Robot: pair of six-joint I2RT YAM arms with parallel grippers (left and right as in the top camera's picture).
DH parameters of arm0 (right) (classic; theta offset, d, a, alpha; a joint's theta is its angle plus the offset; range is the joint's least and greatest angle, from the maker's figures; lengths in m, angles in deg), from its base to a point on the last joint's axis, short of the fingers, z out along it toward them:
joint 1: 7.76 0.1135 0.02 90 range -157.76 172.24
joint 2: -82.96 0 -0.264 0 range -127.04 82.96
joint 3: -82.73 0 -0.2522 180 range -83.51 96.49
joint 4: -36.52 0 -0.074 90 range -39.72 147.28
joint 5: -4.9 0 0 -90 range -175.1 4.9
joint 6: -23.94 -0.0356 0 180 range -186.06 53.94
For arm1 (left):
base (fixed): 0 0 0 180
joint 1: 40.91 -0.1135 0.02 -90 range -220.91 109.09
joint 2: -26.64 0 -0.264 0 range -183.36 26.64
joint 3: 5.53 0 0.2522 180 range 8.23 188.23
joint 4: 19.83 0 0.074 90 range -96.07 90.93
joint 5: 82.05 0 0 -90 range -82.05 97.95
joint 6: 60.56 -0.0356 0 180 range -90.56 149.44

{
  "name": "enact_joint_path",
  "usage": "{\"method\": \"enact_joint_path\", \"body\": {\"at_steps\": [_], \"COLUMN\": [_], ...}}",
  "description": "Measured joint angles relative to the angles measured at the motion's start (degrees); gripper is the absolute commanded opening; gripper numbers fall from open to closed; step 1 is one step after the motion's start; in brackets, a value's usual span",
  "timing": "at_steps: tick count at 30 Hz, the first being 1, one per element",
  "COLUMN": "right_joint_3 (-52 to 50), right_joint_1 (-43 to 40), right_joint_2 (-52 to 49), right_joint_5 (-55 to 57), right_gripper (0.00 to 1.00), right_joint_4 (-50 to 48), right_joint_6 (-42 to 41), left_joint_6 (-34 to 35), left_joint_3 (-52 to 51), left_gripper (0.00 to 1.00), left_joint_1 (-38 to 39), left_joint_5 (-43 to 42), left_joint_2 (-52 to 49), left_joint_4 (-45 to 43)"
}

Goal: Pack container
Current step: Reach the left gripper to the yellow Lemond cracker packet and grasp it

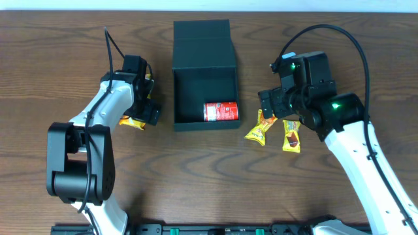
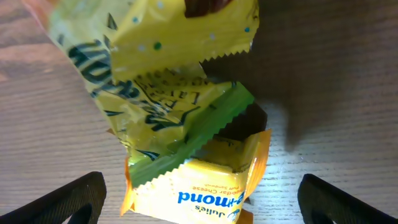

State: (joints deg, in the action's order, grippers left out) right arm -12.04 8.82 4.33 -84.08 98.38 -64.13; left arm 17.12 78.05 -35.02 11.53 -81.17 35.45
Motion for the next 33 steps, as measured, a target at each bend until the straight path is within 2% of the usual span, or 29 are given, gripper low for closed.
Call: {"method": "enact_joint_path", "body": {"at_steps": [6,7,11,26,33], "right_joint_3": [0.0,0.0,0.0,0.0,0.0], "right_joint_1": [0.0,0.0,0.0,0.0,0.0], "right_joint_2": [0.0,0.0,0.0,0.0,0.0], "right_joint_5": [0.0,0.0,0.0,0.0,0.0], "right_gripper": [0.99,0.99,0.99,0.99,0.99], "right_joint_4": [-0.2,-0.2,-0.2,-0.4,-0.4], "right_joint_6": [0.0,0.0,0.0,0.0,0.0], "left_joint_6": [0.0,0.0,-0.1,0.0,0.3], "left_joint_3": [-0.1,-0.2,-0.5,-3.2,-3.7], "left_gripper": [1.00,0.95,0.94,0.95,0.79], "left_joint_1": [-0.2,-0.3,-1.9,-3.4,-3.4], "left_joint_5": [-0.2,-0.2,-0.9,-6.2,-6.2], "left_joint_2": [0.0,0.0,0.0,0.0,0.0], "left_joint_4": [-0.5,-0.5,-0.5,-2.2,-2.8]}}
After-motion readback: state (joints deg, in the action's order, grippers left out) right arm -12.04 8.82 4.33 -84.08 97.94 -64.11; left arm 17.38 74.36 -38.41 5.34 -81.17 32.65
